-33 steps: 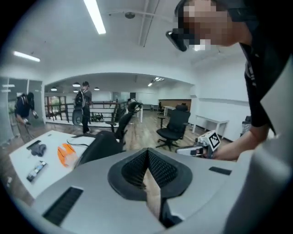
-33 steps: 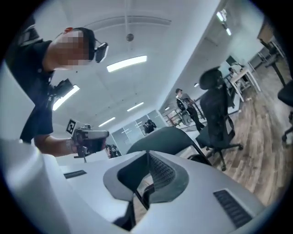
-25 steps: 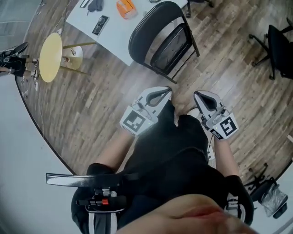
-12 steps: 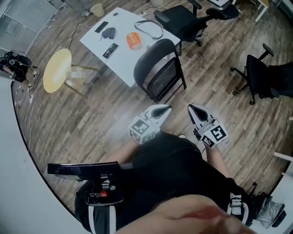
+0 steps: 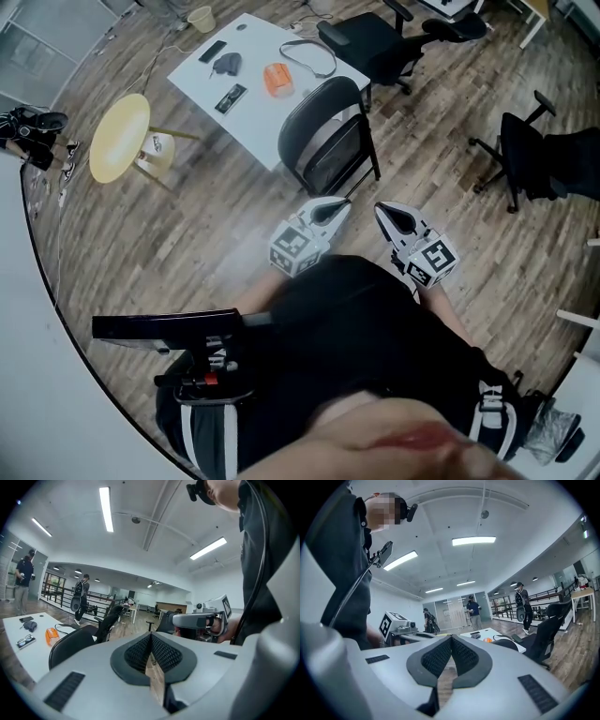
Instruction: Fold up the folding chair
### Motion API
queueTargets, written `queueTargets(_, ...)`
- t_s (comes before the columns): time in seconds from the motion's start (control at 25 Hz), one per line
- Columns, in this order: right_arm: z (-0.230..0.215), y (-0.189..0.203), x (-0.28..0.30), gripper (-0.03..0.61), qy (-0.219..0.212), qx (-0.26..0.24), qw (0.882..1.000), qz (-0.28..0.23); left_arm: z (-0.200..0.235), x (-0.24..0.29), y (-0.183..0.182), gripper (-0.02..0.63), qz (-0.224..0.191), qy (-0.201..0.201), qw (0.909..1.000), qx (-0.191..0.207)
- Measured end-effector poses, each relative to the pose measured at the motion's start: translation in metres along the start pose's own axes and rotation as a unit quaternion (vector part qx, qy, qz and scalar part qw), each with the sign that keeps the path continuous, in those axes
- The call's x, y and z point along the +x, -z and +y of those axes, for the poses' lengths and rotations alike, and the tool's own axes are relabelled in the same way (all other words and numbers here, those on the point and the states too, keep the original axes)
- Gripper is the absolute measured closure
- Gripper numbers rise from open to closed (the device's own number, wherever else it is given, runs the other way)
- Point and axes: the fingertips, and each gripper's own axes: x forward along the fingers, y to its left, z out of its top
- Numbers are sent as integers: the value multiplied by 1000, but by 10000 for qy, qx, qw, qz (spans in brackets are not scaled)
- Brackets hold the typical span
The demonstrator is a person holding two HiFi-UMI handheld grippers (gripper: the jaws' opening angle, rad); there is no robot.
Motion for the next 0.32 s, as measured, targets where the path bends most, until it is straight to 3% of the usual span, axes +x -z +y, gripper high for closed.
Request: queueTargets(0.32,-3,1,3,569,-103,116,9999,15,-1,5,-6,609,-1,11,10000,67)
